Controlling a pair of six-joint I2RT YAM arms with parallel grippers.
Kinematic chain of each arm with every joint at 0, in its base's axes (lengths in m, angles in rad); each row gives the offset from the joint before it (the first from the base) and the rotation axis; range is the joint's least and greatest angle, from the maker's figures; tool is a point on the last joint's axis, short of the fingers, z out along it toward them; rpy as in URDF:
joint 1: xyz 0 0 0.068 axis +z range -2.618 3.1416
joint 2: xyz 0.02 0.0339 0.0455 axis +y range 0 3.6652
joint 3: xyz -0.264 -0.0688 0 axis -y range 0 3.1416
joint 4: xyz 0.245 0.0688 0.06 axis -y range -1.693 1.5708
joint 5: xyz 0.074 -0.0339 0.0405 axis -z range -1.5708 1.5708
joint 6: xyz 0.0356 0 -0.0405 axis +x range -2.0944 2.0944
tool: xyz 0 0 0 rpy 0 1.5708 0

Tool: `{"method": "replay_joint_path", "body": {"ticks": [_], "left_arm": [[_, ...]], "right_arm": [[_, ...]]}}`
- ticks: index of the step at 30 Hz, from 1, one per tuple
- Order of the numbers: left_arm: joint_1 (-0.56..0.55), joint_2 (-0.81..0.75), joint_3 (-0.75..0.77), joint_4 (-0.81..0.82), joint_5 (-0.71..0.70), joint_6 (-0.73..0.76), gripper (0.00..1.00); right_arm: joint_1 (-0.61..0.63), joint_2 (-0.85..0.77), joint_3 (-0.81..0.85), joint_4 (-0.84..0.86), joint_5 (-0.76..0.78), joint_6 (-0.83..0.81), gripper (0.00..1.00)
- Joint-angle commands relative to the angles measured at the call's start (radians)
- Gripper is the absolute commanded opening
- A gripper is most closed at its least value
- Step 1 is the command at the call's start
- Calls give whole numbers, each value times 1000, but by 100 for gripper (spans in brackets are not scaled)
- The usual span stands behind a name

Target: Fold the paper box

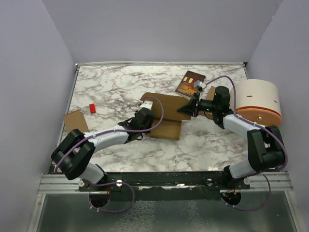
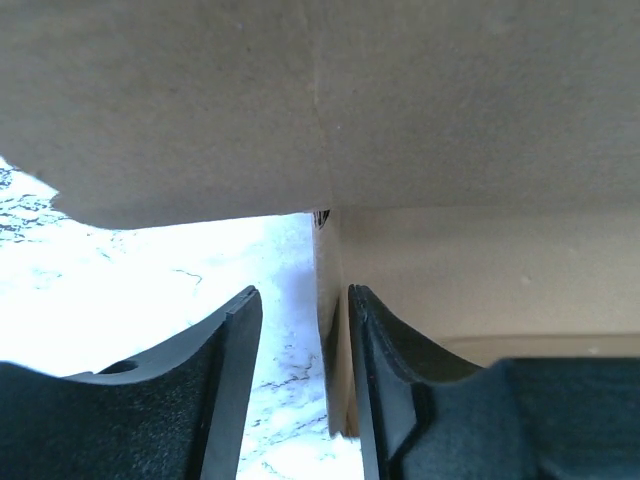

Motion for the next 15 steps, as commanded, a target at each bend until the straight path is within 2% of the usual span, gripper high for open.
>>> {"method": "replay_joint_path", "body": {"ticks": [1, 15], "left_arm": [[1, -44, -4, -4, -10, -11, 45], [5, -101, -39, 25, -6, -54, 51]], "right_arm": [[1, 2, 5, 31, -7, -15, 1], [1, 3, 3, 31, -8, -19, 1]]}}
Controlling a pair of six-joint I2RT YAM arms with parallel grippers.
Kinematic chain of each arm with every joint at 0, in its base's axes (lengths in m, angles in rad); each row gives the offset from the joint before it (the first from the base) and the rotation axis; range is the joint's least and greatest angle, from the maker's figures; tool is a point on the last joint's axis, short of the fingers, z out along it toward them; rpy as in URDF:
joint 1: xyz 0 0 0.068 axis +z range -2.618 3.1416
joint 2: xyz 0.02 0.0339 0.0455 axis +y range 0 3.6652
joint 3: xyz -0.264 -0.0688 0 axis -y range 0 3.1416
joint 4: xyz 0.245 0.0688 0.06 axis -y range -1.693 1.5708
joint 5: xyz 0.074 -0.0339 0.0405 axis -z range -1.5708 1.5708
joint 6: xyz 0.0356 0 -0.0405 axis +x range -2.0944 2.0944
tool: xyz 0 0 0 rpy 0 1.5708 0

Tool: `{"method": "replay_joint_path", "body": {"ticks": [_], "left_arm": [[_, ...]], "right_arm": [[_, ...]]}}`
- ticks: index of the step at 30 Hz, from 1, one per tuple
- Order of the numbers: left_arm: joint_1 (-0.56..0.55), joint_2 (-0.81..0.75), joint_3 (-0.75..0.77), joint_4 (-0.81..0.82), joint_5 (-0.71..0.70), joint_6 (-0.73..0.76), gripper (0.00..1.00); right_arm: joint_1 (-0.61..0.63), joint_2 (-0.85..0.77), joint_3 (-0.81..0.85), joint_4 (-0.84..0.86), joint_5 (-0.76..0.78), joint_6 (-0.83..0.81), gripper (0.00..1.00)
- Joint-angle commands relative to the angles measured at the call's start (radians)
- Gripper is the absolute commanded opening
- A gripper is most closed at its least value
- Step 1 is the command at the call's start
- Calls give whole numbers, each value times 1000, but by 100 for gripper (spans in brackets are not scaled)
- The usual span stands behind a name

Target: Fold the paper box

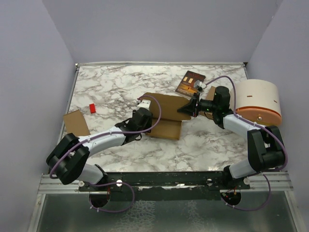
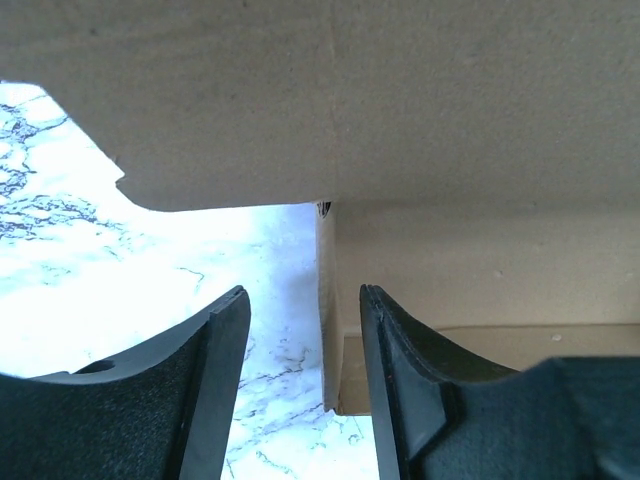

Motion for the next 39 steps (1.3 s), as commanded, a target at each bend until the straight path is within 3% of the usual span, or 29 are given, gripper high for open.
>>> {"method": "replay_joint_path", "body": {"ticks": [1, 10, 22, 29, 39], "left_arm": [[9, -34, -27, 21, 4, -37, 52], [58, -117, -80, 94, 138, -66, 53], [322, -315, -210, 250, 557, -122, 54], [356, -303, -254, 315, 691, -130, 53], [358, -296, -270, 353, 709, -127, 54]], "right_arm": [[1, 1, 4, 31, -7, -12, 1], [1, 1, 4, 31, -8, -11, 1], [1, 24, 9, 27, -5, 1, 1], [0, 27, 14, 21, -8, -6, 1], [0, 25, 15, 20, -14, -14, 1]]}}
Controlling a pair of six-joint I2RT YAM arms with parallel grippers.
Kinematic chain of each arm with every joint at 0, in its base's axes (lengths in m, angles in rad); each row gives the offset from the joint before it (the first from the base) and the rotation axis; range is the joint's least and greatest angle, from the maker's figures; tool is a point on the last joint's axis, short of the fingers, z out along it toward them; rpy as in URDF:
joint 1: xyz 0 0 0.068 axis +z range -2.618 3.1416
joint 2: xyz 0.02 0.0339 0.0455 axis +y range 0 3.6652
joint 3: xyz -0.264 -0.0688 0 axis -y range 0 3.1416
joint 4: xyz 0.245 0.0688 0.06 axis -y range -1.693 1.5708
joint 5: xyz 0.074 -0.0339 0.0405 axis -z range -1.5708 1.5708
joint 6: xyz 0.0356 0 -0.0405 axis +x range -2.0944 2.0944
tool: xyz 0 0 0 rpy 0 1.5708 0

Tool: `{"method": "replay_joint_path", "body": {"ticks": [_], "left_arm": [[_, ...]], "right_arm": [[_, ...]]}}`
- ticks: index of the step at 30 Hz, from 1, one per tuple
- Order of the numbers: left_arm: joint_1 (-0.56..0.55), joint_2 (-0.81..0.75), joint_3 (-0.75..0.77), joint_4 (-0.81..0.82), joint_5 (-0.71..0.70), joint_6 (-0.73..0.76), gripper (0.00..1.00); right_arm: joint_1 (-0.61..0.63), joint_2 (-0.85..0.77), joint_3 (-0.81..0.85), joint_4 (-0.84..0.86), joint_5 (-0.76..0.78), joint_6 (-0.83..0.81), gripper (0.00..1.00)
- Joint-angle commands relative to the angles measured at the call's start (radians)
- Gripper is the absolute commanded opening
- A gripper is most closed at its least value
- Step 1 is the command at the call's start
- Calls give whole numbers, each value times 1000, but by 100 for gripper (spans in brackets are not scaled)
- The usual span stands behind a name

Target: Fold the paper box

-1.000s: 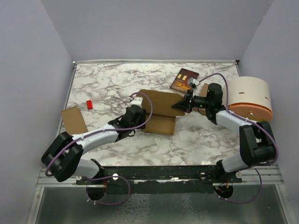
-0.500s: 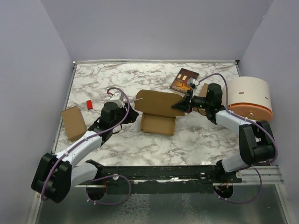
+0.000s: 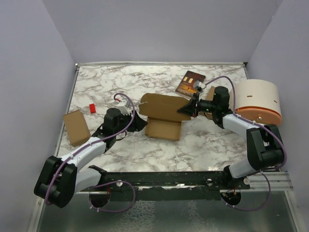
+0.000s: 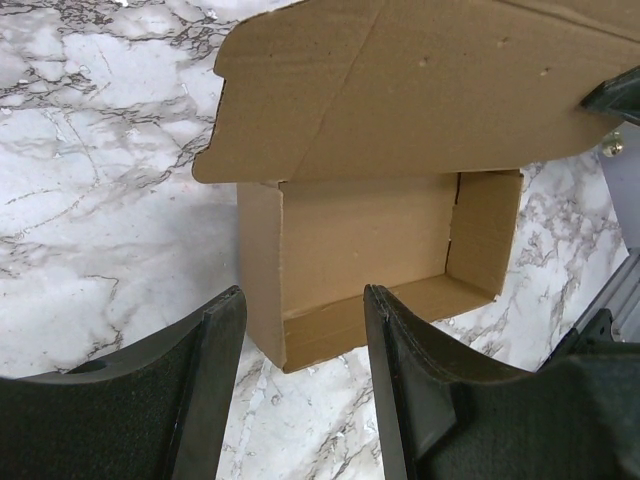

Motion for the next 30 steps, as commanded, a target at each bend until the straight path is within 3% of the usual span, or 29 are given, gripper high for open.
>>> {"method": "replay_joint_path", "body": {"ticks": [1, 23, 30], "left_arm": [[4, -22, 4, 35, 21, 10, 54], [5, 39, 31, -24, -33, 16, 53], [5, 40, 23, -26, -36, 17, 53]], "right_arm": [[0, 7, 17, 21, -16, -14, 1], [-10, 81, 52, -25, -4, -32, 6], [-19, 88, 57, -31, -1, -29, 17]]}}
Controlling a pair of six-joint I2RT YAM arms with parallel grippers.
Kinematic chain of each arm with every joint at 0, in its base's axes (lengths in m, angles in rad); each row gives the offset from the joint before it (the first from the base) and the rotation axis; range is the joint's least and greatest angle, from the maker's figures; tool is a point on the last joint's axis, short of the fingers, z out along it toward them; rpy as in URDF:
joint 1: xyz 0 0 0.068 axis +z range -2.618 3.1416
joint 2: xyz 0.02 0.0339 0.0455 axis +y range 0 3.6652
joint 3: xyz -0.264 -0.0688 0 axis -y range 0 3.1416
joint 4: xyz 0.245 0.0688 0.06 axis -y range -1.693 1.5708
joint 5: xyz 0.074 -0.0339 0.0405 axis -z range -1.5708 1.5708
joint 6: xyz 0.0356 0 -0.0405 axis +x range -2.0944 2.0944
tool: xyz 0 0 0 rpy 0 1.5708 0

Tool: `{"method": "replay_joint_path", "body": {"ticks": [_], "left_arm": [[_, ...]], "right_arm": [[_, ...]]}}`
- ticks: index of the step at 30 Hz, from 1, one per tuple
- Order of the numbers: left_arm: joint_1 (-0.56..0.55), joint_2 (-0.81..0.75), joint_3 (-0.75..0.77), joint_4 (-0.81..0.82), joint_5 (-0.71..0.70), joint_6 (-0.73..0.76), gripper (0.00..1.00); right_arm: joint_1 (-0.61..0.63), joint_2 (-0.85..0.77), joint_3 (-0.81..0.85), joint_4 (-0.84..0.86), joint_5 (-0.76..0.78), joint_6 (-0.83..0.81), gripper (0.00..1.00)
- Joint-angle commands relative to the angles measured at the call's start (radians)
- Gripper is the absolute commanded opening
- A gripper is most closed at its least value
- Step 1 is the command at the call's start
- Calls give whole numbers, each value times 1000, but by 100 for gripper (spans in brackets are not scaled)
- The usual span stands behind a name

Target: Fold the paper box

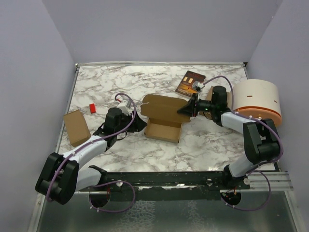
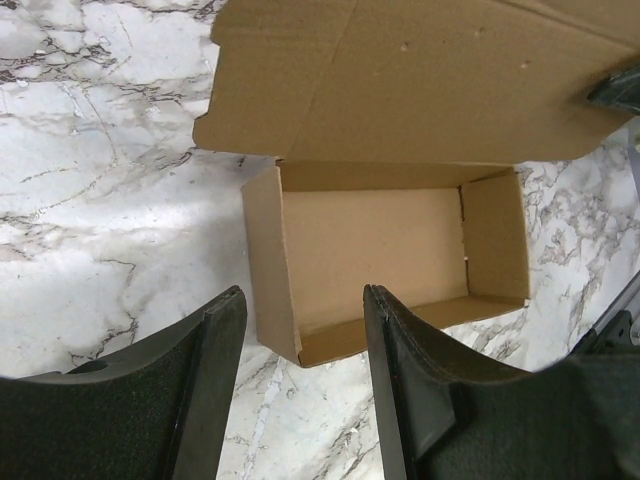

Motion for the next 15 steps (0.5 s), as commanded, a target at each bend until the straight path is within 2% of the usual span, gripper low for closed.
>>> {"method": "replay_joint_path", "body": {"ticks": [1, 7, 10, 15], "left_arm": [[4, 2, 11, 0, -20, 9, 53], [4, -3, 27, -11, -36, 20, 53], [5, -10, 40, -13, -43, 23, 53], [13, -44, 69, -41, -81, 46, 54]], "right_arm": [[-11, 8, 29, -11, 0, -10, 19], [-22, 8, 32, -14, 6, -11, 29], [-31, 6, 36, -25, 19, -17, 39], [-63, -8, 62, -91, 29, -69, 65]]}}
